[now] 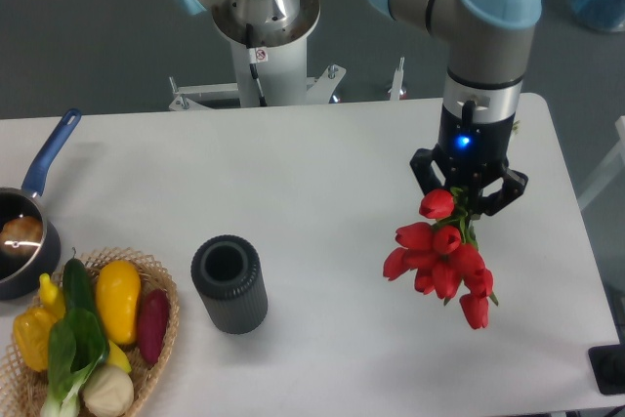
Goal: Insert the flowers into the vase
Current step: 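Carry the red tulip bunch with the gripper toward the gray vase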
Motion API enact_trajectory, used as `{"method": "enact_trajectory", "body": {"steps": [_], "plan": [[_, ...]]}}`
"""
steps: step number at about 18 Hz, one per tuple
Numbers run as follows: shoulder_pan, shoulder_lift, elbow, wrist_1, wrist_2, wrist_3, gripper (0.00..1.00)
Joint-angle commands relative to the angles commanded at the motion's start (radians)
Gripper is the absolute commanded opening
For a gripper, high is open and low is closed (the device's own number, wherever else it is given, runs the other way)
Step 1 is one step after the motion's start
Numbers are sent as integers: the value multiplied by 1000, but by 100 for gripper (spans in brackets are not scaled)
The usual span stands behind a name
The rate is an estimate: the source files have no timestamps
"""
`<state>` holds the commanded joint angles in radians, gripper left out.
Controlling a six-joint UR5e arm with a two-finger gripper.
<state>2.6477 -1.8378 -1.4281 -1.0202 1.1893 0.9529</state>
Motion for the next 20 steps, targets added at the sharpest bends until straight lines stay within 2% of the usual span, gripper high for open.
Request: {"method": "enact_trajectory", "body": {"steps": [4,10,14,20], "plan": [[-2,38,-51,94,-180,-103,5],[-44,57,-60,101,-258,-138,6],[-43,57,-89,130,-489,-174,5],[-34,100,-126,131,-641,-174,4]]}}
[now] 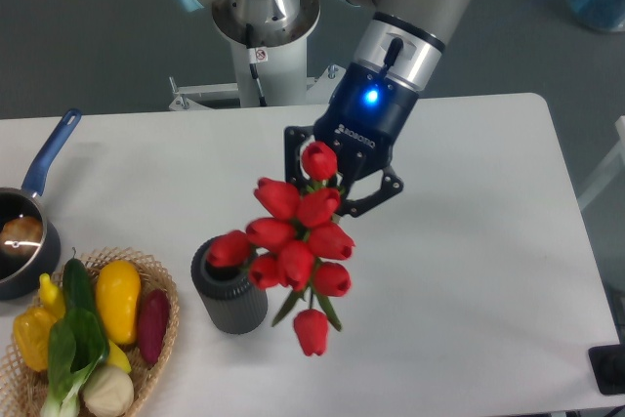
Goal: Insert the flowers into the vase
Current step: 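Carry the red tulip bunch with the gripper toward the gray vase, then lower the tulip stems into the vase opening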
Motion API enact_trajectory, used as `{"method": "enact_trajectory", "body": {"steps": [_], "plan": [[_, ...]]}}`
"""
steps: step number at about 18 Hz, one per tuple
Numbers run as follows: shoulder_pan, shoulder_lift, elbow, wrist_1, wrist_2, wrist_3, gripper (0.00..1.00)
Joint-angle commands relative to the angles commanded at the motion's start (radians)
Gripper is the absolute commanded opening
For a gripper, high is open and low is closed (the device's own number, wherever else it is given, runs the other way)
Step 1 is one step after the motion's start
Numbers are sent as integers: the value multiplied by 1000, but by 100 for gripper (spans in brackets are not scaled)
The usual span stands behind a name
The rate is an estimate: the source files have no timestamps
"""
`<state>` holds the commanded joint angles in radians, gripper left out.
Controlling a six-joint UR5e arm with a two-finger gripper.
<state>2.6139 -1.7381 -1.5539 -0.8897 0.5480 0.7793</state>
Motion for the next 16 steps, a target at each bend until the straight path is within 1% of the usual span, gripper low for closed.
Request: {"method": "enact_trajectory", "body": {"steps": [1,3,6,9,12,14,16], "plan": [[3,14,-12,2,-28,0,4],[17,32,-35,24,-75,0,4],[23,32,-37,35,-146,8,4],[35,29,-35,37,-258,26,4],[41,12,-38,35,-353,37,4],[40,-30,-38,35,-399,72,4],[40,-53,-40,35,-433,98,4]]}}
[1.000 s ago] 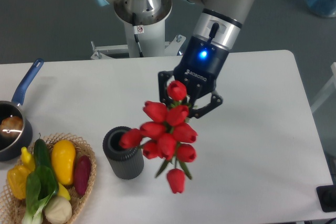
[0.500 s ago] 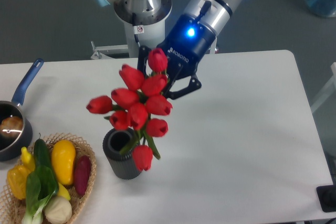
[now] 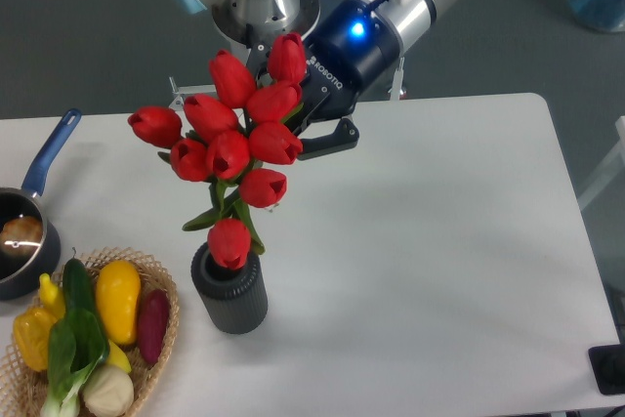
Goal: Insert the flowers into the vase
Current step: 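Lower the tulip stems into the vase opening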
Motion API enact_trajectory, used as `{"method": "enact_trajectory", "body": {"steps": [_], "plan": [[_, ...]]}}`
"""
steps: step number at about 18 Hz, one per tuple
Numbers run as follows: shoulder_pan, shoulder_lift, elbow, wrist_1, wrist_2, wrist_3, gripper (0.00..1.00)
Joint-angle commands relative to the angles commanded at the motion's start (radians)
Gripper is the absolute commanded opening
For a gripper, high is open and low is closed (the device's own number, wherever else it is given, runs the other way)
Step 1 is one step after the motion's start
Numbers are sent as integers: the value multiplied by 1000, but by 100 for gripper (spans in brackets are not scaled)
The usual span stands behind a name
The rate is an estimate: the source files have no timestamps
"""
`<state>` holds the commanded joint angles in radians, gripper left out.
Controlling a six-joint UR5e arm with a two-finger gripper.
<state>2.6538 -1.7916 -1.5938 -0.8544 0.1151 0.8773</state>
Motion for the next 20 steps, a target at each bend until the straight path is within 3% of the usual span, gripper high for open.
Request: {"method": "enact_trajectory", "body": {"steps": [9,20], "plan": [[-9,-45,-12,0,-60,69,3],[-77,-95,2,-2,-80,114,3]]}}
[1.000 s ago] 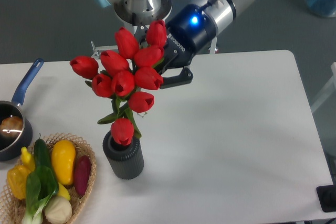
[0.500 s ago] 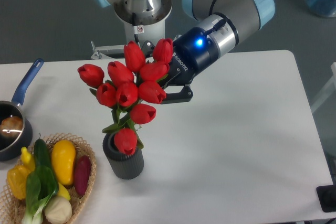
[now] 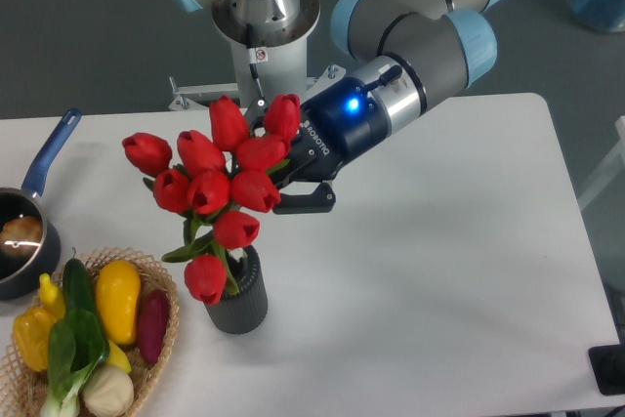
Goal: Insert the flowers into the vase
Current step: 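Lower the tulip stems into the vase opening, then push the tulip stems deeper into the vase and settle them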
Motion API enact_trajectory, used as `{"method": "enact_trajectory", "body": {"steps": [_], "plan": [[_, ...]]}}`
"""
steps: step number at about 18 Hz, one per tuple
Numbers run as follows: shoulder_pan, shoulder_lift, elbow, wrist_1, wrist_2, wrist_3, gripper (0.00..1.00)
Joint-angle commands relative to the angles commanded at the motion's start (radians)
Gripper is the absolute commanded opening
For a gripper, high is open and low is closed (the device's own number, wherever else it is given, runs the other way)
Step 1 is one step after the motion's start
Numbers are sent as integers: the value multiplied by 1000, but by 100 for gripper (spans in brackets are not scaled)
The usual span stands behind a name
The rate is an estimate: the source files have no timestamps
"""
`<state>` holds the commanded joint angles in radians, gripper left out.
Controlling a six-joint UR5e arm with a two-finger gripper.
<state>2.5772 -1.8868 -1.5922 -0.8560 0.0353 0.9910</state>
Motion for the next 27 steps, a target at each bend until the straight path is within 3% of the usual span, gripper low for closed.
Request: {"method": "enact_trajectory", "body": {"steps": [27], "plan": [[4,-58,-113,0,5,117,4]]}}
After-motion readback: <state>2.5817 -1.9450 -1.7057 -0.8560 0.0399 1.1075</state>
